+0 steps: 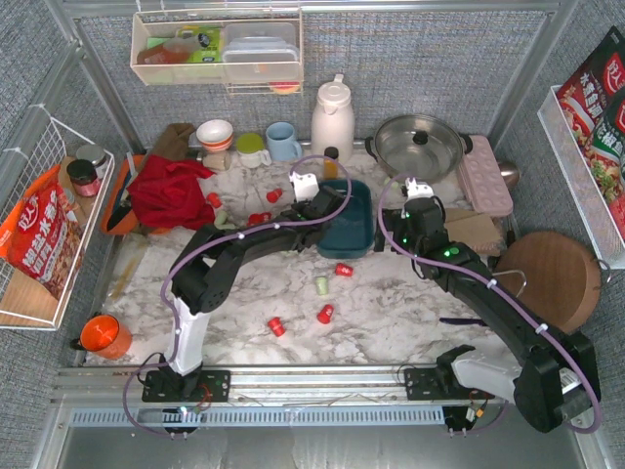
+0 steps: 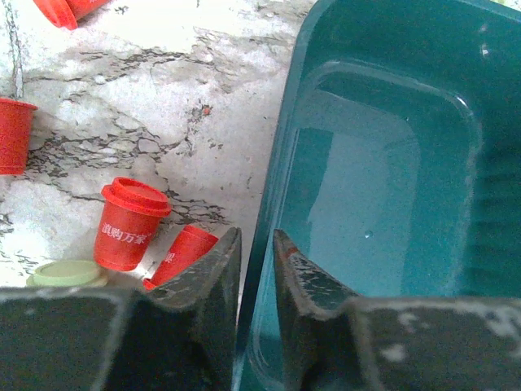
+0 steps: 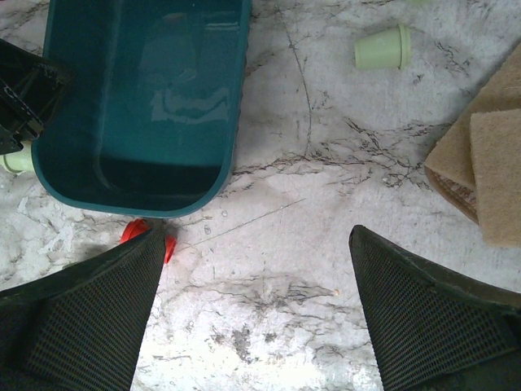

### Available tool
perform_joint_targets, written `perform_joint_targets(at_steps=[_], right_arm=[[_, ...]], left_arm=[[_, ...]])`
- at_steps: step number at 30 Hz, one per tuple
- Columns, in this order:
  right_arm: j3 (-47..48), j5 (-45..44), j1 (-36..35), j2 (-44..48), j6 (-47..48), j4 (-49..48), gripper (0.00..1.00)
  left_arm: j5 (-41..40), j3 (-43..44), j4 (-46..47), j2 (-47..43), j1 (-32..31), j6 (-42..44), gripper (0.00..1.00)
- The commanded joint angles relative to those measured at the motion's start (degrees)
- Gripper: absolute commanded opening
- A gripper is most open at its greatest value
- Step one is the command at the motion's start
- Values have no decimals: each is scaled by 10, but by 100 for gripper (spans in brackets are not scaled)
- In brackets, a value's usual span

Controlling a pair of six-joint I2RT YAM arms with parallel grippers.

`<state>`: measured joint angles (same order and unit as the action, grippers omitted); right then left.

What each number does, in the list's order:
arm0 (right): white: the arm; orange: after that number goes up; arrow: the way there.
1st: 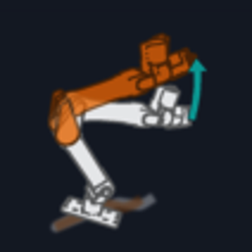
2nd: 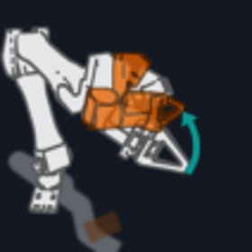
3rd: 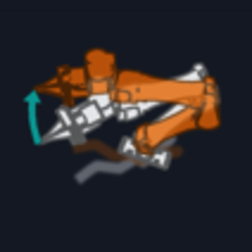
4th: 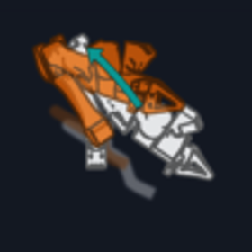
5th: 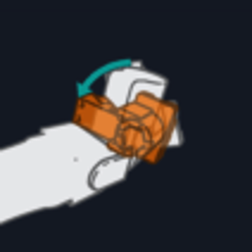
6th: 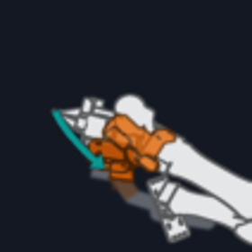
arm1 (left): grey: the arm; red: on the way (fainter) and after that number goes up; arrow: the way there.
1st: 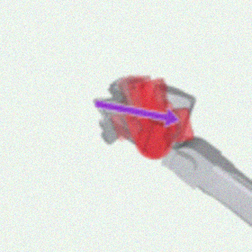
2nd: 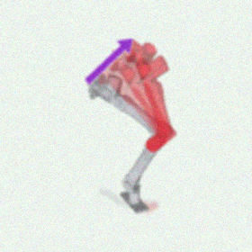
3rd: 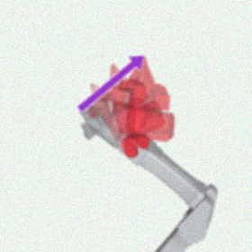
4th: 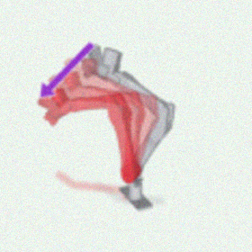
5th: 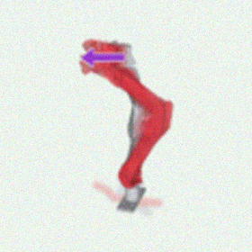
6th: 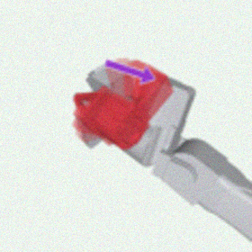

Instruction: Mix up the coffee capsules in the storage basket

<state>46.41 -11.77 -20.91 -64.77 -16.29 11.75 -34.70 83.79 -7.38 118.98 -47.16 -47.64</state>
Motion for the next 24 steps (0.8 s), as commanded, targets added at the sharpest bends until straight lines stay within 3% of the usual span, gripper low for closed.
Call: perform_joint_targets(at_steps=[1, 4, 9, 12, 16, 24], right_arm=[[6, -6, 0, -3, 7, -6, 99], [4, -23, -1, 0, 17, -9, 99], [-19, -111, 1, 7, 41, -52, 99], [-23, -130, 14, 4, 34, -65, 99], [-20, -125, 45, -25, 12, -82, 99], [43, -134, 92, -144, -63, -80, 97]], left_arm=[[-10, 1, -7, -9, -2, -10, 39], [-24, -9, -2, -35, -1, 7, 55], [-31, -39, 25, -117, -2, 70, 68], [-18, -63, 54, -177, -3, 137, 77], [2, -106, 99, -267, -4, 248, 98], [73, -170, 143, -389, -3, 482, 99]])
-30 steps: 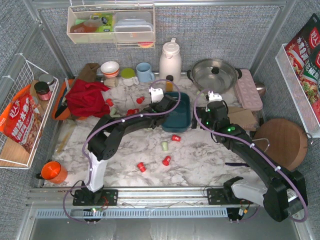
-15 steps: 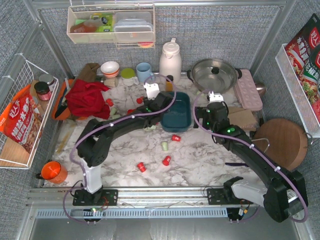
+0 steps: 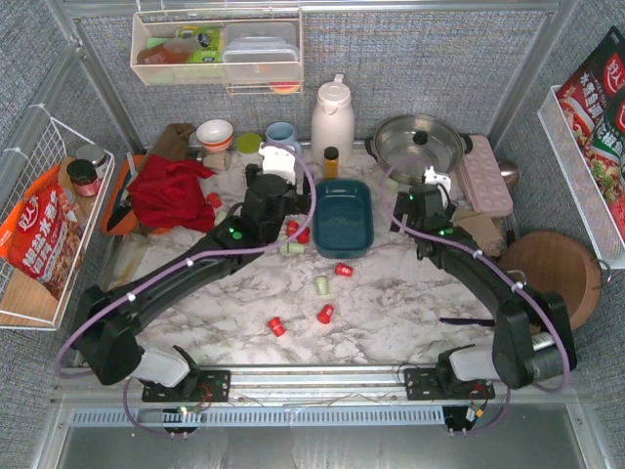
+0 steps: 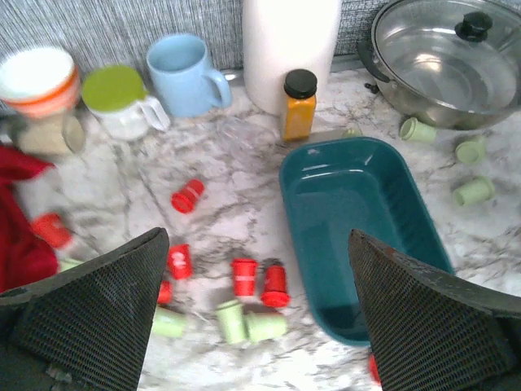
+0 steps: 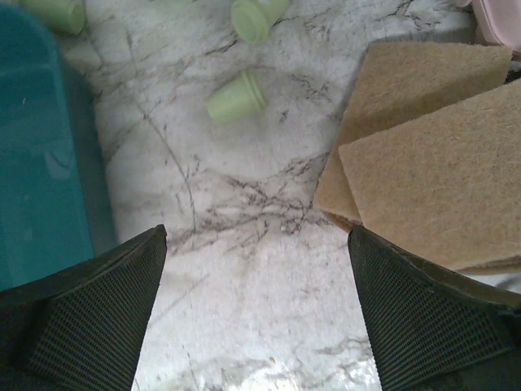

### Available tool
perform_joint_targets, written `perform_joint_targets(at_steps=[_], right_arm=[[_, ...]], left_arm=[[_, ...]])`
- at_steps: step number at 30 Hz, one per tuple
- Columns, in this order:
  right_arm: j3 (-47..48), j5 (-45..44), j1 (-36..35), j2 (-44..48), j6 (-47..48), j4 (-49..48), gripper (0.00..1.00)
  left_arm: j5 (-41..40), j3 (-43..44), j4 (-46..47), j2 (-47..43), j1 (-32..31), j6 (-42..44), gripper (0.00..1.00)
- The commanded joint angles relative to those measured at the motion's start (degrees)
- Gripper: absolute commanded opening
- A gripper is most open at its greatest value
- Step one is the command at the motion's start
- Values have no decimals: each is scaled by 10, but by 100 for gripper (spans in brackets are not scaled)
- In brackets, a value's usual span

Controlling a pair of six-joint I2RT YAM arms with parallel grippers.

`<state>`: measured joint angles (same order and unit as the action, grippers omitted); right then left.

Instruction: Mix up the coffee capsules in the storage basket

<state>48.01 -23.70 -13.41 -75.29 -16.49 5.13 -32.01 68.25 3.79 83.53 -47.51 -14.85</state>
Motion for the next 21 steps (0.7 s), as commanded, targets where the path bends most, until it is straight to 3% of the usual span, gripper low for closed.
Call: perform_joint_targets(at_steps=[1, 12, 21], right_arm=[[38, -15, 22, -52, -78, -12, 96], [173, -95, 29, -222, -289, 61, 82], [278, -145, 26, -327, -407, 177, 72]], left_arm=[[54, -26, 38, -46, 0, 178, 99], [45, -236, 256, -161, 0, 287, 99], [4, -229, 229, -217, -3, 251, 99]])
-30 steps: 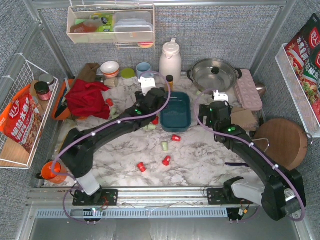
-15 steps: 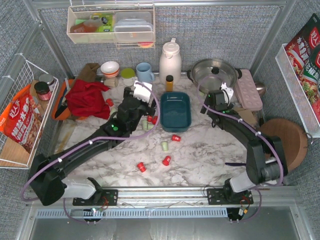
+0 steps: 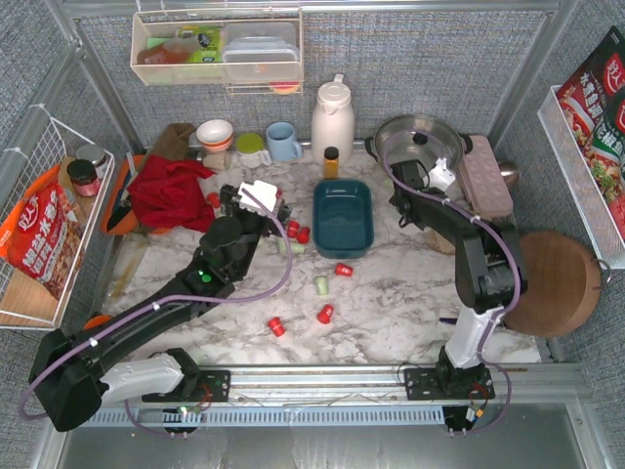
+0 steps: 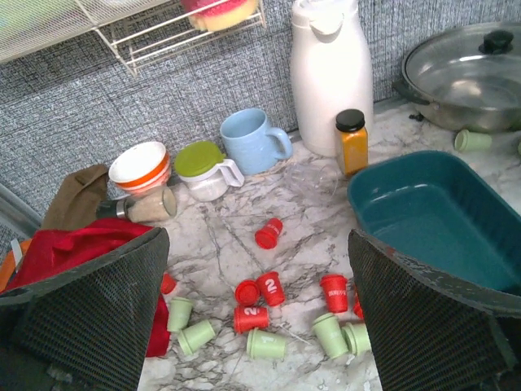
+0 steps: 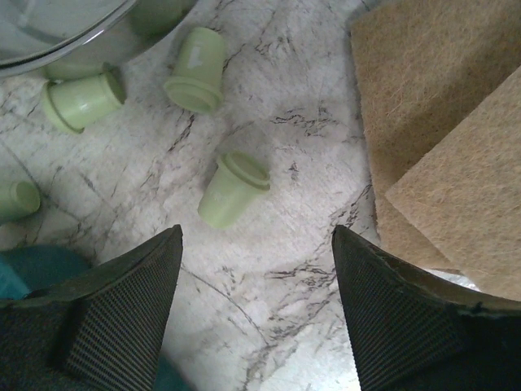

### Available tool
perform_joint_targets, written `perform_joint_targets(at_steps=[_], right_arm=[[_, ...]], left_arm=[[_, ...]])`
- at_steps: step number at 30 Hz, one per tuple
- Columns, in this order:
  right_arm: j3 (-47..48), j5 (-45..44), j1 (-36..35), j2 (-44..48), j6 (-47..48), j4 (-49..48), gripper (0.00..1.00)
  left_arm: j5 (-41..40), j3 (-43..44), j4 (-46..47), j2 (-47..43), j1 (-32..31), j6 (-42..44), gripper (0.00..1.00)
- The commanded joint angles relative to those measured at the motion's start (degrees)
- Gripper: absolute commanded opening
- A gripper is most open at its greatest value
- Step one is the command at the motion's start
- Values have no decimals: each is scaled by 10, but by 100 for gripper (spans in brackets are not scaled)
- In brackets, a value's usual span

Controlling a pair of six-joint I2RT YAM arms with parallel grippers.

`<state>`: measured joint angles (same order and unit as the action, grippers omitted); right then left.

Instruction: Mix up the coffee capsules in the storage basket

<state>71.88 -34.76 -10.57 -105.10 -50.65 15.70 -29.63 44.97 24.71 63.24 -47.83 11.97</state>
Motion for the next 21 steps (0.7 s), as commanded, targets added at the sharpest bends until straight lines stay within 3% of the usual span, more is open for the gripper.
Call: perform_joint_targets(at_steps=[1, 21], right_arm=[[46, -37, -4, -37, -64, 73, 72], [175, -44, -15, -173, -138, 168, 61]], left_arm=[[-19, 3, 19, -19, 0, -21, 99], [-10, -2, 14, -82, -5, -49, 99]])
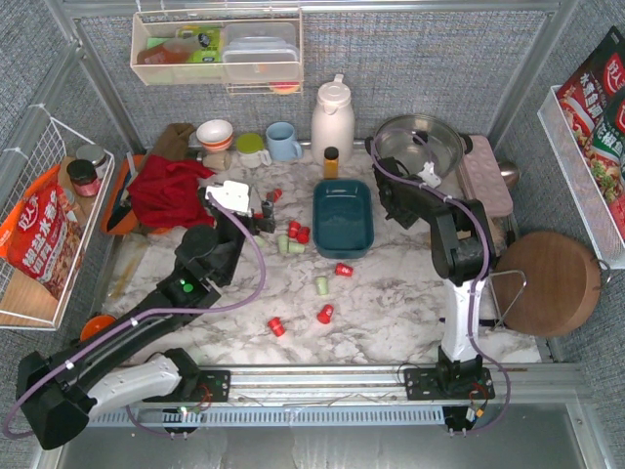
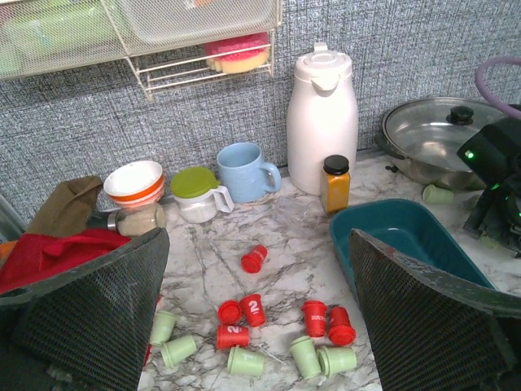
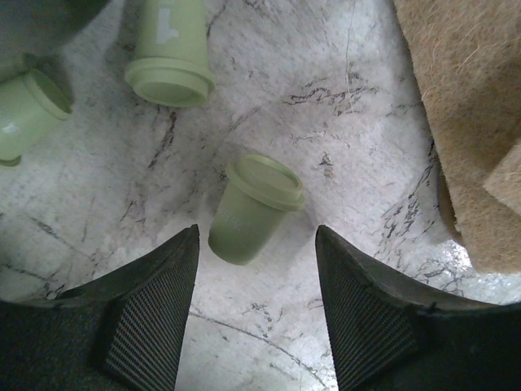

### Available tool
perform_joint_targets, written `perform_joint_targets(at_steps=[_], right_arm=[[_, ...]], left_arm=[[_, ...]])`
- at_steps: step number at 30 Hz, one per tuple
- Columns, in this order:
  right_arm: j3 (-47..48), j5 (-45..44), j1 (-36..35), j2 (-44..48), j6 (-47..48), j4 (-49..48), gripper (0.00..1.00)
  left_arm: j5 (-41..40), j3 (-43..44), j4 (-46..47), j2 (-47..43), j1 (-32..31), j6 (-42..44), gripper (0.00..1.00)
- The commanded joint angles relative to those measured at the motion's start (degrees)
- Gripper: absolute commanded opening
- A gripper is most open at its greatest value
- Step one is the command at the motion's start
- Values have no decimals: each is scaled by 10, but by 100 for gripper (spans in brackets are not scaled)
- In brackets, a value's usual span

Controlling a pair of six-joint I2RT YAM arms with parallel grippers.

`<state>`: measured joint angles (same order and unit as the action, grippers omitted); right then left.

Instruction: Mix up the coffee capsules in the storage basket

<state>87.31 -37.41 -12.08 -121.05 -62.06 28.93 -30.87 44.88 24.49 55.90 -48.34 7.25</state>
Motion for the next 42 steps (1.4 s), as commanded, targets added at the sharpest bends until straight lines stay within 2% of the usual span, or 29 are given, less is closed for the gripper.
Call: perform_joint_targets(at_steps=[1, 13, 17, 21, 25, 28, 34, 38, 42], right_arm=[[26, -19, 0, -16, -23, 41, 61], [63, -26, 1, -32, -35, 105, 59], [60, -27, 0, -32, -38, 116, 46], [59, -31, 0, -28, -42, 131, 43], [50, -43, -3, -13, -36, 133, 32], [42, -58, -6, -2, -28, 132, 30], [34, -86, -12, 15, -2, 134, 17], [33, -100, -19, 33, 24, 137, 15], [26, -115, -46, 72, 126, 111, 15]], left_arm=[[1, -2, 18, -12, 0, -1, 99], [-1, -5, 24, -27, 0, 8, 99], [-1, -7, 25, -27, -1, 10, 99], [-2, -8, 27, -26, 0, 12, 99], [-3, -8, 27, -26, 0, 13, 99], [-3, -8, 26, -27, 0, 14, 99], [-3, -8, 27, -31, 0, 15, 99], [-3, -8, 27, -33, 0, 14, 99], [-2, -11, 30, -35, 0, 14, 99]])
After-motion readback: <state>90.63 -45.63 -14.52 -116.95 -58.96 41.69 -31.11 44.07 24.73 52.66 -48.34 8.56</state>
